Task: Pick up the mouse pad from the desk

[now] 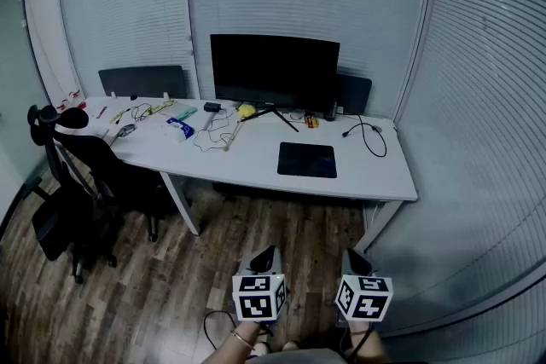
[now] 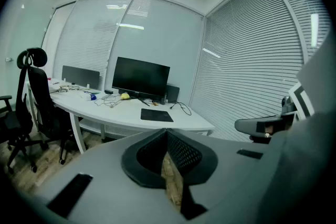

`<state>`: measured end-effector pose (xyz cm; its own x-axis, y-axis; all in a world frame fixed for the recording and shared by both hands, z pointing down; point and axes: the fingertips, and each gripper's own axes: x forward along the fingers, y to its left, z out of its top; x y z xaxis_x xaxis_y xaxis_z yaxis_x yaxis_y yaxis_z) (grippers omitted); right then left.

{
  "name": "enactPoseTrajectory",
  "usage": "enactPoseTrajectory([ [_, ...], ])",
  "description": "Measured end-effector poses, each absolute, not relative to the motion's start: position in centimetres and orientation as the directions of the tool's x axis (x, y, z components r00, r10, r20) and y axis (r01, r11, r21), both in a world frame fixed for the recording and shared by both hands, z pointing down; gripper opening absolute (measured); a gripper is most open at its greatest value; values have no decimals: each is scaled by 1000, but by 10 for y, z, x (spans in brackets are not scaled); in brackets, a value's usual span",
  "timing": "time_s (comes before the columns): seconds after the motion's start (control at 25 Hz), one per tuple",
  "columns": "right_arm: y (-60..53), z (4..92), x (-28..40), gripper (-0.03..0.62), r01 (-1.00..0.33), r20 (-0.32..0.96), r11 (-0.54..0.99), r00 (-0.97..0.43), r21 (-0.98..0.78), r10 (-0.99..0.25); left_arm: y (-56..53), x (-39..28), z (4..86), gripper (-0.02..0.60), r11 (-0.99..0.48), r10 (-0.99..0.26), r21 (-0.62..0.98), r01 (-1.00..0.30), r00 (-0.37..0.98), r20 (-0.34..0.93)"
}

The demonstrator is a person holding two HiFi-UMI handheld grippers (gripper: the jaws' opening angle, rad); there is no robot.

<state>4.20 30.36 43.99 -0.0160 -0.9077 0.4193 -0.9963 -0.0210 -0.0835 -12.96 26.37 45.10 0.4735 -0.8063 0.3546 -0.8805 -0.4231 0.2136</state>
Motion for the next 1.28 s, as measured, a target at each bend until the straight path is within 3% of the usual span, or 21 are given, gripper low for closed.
enactPoseTrajectory([
  [1.28, 285, 474, 105, 34, -983, 474, -15, -75, -182, -877, 253, -74, 464, 17, -392, -812, 142, -909, 414, 411],
])
